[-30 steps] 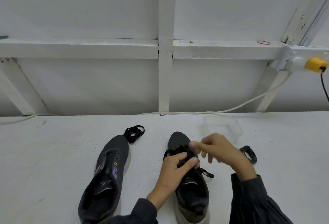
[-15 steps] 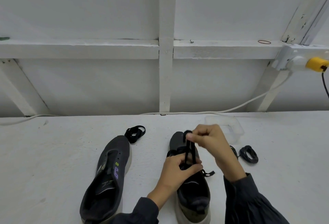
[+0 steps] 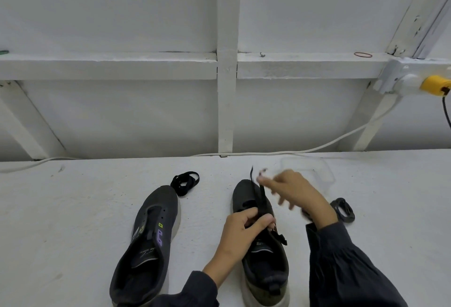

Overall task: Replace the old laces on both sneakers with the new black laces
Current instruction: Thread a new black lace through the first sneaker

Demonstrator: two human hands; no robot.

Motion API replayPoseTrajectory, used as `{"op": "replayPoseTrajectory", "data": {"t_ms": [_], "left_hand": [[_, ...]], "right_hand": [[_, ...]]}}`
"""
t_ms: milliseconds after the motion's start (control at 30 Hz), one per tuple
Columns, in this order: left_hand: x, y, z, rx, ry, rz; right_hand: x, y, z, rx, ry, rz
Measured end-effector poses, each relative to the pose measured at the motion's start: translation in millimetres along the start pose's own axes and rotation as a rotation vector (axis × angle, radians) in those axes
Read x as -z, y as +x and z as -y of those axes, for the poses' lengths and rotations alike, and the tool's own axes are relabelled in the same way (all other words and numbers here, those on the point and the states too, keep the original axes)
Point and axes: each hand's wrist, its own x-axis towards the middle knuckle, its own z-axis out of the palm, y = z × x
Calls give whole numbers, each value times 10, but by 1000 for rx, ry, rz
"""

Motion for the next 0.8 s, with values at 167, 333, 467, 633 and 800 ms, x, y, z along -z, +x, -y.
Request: {"op": "replayPoseTrajectory", "data": {"t_ms": [167,333,467,633,800], "left_hand": [[-13,3,28,-23,32,-13],[-22,-8,24,-14,37,-14],[-22,-14,34,10,97,-38],[-17,-37,38,-26,121,-16],[-33,-41,15,-22,110,-34]], "right_hand": [[-98,-350,-126,11,182,221],[-277,-376,-63,121,438,3],[-296,-351,50,144,545,-88],[-128,-342,263,196,659,-181],[115,-94,464,294,826,-305]]}}
